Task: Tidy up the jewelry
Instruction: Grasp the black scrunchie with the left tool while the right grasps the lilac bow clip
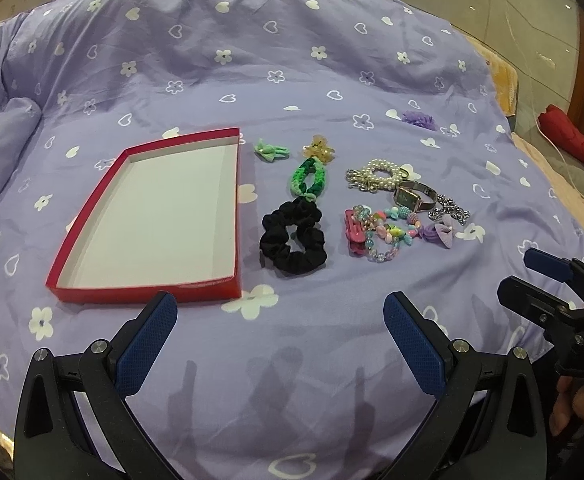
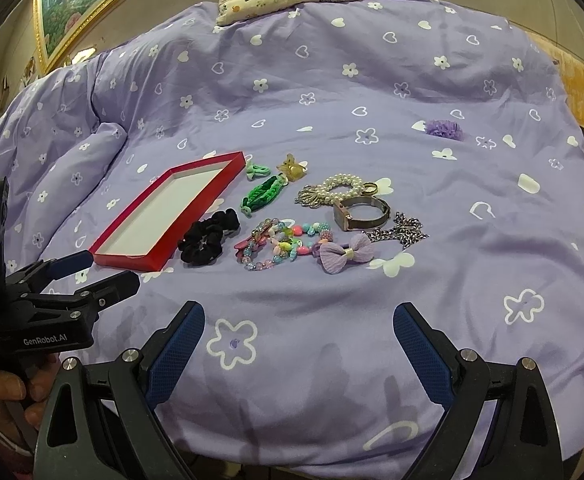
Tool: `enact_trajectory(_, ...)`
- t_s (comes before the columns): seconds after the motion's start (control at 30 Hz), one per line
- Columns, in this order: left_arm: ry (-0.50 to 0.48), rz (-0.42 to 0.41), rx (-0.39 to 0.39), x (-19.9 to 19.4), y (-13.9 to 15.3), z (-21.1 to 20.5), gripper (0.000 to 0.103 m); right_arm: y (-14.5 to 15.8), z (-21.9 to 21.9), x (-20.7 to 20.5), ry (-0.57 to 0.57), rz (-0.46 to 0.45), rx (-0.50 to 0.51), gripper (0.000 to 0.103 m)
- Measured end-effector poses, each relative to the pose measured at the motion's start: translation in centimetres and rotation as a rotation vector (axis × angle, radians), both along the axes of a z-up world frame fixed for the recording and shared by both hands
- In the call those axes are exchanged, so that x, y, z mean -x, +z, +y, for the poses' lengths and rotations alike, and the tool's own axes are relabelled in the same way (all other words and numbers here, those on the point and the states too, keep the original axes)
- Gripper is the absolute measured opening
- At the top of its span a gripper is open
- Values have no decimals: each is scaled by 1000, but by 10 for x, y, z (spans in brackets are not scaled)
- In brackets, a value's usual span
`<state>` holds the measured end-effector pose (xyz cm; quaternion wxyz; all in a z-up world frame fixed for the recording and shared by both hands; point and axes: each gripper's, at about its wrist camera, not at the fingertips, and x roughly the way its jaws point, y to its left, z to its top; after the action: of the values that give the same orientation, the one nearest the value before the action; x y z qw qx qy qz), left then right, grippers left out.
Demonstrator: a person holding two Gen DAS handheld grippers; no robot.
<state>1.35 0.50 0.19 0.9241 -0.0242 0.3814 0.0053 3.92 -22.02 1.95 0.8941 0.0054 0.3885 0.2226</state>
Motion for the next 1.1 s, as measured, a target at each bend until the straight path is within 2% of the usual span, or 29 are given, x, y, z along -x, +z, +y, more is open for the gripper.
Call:
enact_trajectory(0.3, -39, 19, -2, -30, 3, -1, 102, 0, -4, -24, -10, 8, 5, 95)
enact_trajectory(0.4, -57, 40, -7, -43, 1, -3, 97, -1, -3, -37, -15, 13, 13, 89)
enact_trajectory(0.6, -103, 99, -18, -68, -9, -12, 85, -12, -2, -64, -24, 71, 20, 75)
enact_trajectory(0.77, -104, 162, -20, -89, -23, -13, 66, -24, 3, -80, -15, 118, 37, 63)
enact_trajectory(0.9, -111, 198, -9, -100, -33, -12, 60, -34, 7, -90, -8, 154, 56, 61)
enact_trajectory(1.0, -121, 212, -10, -104, -36, -12, 57, -40, 8, -95, -4, 180, 66, 54)
enact_trajectory(1.1, -136, 220, -8, -108, -39, -13, 45, -45, 9, -101, -3, 196, 79, 45)
